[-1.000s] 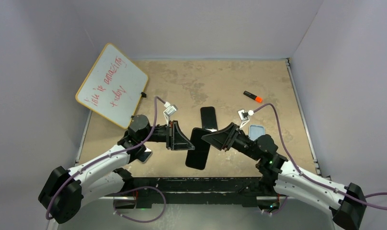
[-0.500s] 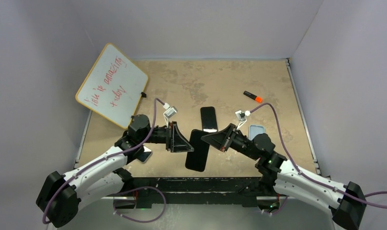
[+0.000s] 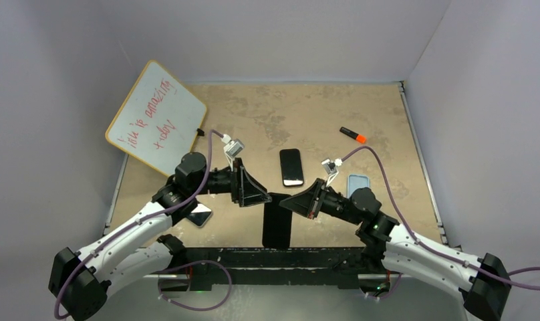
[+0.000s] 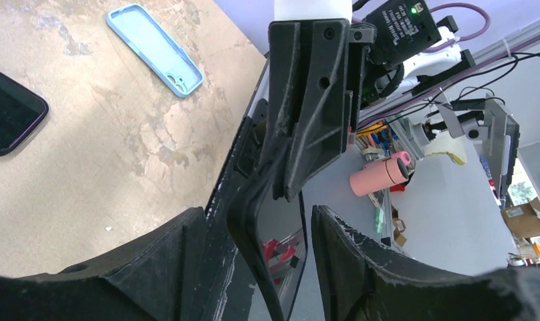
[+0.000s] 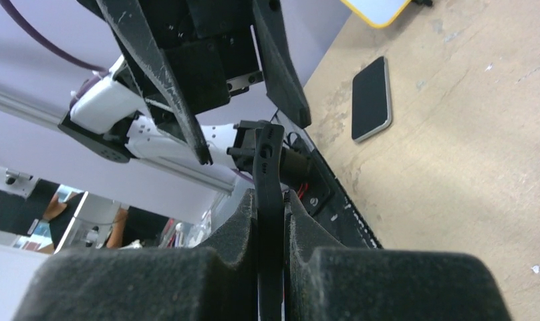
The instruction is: Put the phone into the phone case
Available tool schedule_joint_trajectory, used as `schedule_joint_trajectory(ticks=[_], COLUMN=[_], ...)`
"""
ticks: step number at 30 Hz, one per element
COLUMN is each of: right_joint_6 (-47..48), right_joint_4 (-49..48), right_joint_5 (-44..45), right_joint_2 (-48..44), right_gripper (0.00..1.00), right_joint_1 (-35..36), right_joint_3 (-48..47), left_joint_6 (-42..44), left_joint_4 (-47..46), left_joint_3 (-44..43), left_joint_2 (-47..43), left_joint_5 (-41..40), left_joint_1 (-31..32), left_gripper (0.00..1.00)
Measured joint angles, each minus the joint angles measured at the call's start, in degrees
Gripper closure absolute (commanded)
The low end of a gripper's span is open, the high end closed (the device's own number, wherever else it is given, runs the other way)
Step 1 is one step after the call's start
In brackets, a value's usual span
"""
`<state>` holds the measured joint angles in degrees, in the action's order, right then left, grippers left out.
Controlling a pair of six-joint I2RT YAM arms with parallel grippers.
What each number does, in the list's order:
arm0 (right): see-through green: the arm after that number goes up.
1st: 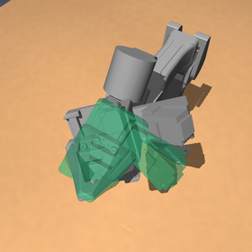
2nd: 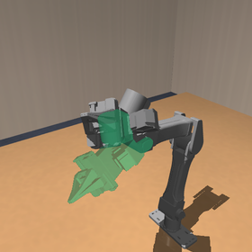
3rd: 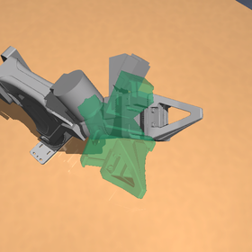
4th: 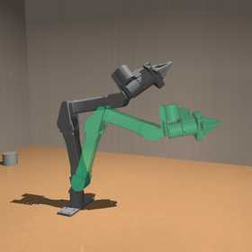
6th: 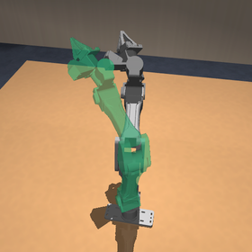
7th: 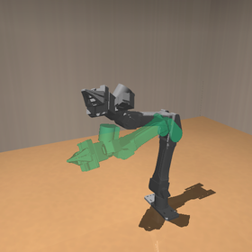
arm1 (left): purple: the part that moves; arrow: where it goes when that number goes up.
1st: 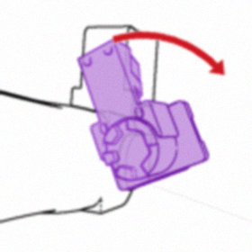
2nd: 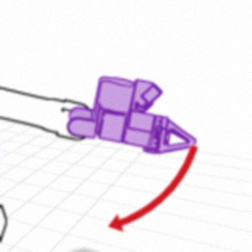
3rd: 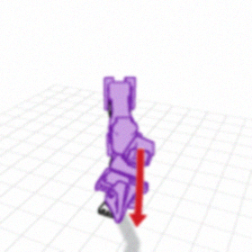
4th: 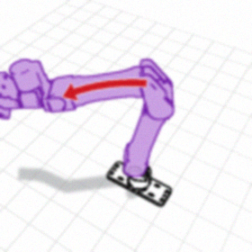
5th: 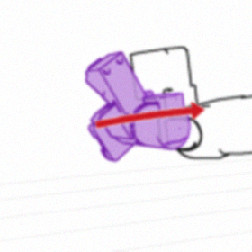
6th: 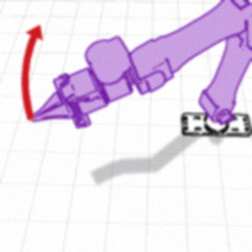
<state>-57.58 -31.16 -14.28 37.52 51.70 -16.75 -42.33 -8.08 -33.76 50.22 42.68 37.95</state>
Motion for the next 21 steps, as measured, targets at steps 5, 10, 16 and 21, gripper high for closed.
schedule_joint_trajectory(ticks=[5, 10, 16, 21], right_joint_6=[-0.02, -0.35, -0.52, 0.15], right_joint_4=[-0.81, -2.95, -5.40, -4.72], right_joint_5=[-2.25, -3.04, -3.23, -2.99], right_joint_2=[0.90, 1.55, 2.84, 3.45], right_gripper=[1.00, 1.00, 1.00, 1.00], right_joint_1=[0.00, 0.00, -0.02, -0.02], right_joint_3=[0.31, 0.39, 1.55, 1.92], left_joint_6=[0.13, 0.17, 1.20, 4.59], left_joint_4=[-0.20, -0.61, 0.50, 8.33], left_joint_3=[-0.07, -0.07, -0.22, -2.84], left_joint_2=[2.64, 4.11, 4.22, 4.92], left_joint_5=[1.70, 4.55, 6.12, 3.30], left_joint_1=[-0.02, 0.00, -0.02, 0.22], left_gripper=[0.41, 0.58, 1.00, 1.00])
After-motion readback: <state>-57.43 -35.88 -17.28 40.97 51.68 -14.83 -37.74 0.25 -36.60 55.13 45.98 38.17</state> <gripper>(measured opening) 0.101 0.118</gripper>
